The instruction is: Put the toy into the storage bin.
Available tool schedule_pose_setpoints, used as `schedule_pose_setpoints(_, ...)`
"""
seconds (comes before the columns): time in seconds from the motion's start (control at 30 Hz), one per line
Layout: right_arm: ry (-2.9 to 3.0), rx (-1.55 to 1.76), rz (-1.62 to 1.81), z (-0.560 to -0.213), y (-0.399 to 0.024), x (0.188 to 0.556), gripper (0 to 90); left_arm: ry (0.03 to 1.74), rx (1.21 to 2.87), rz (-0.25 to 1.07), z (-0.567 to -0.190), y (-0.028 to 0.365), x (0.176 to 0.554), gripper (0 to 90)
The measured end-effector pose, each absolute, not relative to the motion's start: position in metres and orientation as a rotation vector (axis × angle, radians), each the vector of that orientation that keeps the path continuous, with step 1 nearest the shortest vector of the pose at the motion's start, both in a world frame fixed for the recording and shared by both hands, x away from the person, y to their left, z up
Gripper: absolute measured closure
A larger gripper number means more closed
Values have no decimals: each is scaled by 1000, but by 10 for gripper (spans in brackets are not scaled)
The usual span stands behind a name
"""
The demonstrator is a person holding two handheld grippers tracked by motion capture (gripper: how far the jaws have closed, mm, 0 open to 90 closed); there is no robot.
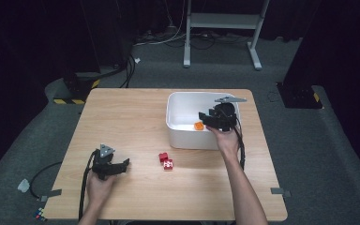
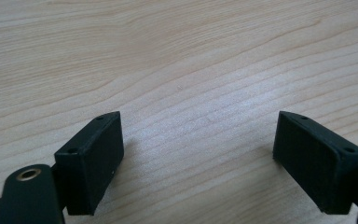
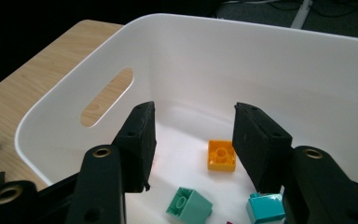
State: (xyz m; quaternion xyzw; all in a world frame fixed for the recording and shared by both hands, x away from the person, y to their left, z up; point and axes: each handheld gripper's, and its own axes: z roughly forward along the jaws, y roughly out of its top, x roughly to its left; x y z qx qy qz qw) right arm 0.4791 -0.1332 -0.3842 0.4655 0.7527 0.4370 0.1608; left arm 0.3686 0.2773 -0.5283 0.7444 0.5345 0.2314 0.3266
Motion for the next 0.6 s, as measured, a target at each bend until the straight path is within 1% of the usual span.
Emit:
schedule_pose_setpoints(0.23, 2126, 1299, 1291, -384, -139, 467, 439, 1399, 1952, 607, -528, 277, 369, 163)
schedule_pose_setpoints(0.6, 2080, 1178, 1410, -379, -141, 430, 404, 1399, 1951, 608, -528, 277, 369, 162)
